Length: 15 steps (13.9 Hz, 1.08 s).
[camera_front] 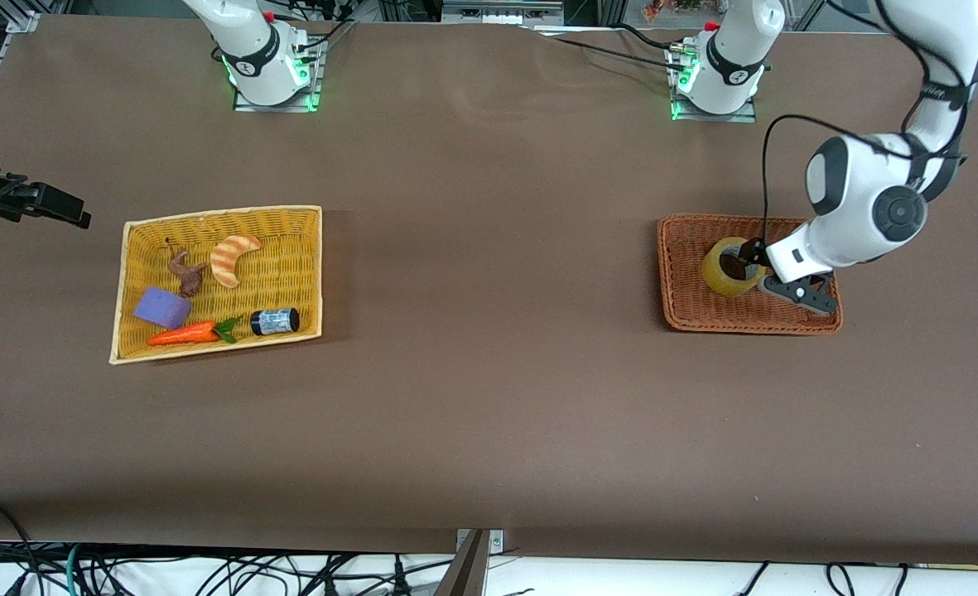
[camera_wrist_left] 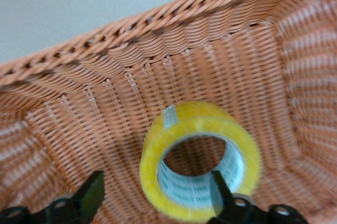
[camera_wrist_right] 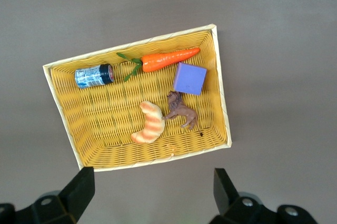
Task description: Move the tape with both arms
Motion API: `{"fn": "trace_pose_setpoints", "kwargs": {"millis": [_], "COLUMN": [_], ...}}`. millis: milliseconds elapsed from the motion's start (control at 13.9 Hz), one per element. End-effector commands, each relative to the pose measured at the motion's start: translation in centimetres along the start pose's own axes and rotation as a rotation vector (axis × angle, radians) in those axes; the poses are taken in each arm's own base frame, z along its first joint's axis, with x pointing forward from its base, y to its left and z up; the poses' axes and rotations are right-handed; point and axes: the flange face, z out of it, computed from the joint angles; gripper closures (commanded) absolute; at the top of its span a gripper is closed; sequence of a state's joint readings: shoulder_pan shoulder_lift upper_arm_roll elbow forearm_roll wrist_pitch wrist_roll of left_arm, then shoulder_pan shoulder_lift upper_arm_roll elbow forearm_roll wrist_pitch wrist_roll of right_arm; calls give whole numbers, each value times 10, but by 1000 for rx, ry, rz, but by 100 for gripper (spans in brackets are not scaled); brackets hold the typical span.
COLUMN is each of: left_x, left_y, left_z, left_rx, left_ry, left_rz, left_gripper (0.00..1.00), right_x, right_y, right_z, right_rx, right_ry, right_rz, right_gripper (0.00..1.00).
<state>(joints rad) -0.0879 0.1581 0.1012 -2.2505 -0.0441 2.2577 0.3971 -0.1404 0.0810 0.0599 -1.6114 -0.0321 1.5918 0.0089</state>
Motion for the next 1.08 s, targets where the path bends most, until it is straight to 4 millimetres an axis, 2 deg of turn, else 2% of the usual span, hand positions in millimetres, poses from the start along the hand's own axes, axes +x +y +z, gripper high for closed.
{"fn": "trace_pose_setpoints", "kwargs": {"millis": [0,216,361,505,649,793,1010], "left_x": [-21,-35,-28,-20,-8,-4,29], "left_y": [20,38,45,56,69,67,69], "left_z": [-89,-170,-231,-279,-308,-333,-329], "left_rx": [31,51,50,47,41,62,54], "left_ry": [106,216,213,168,103,63,16], "left_rz": [37,57,77,87,44,-6,-67], "left_gripper": [0,0,0,0,0,0,0], "right_x": [1,1,2,2,2,2,2], "right_y": [1,1,1,1,1,2,2], "right_z": [-6,-5,-4,-3,-4,-3,-3], "right_rx": [9,9,9,9,9,9,9], "right_ry": [5,4,2,1,2,1,1], "right_rz": [12,12,12,12,12,14,14], "right_gripper": [0,0,0,0,0,0,0]}}
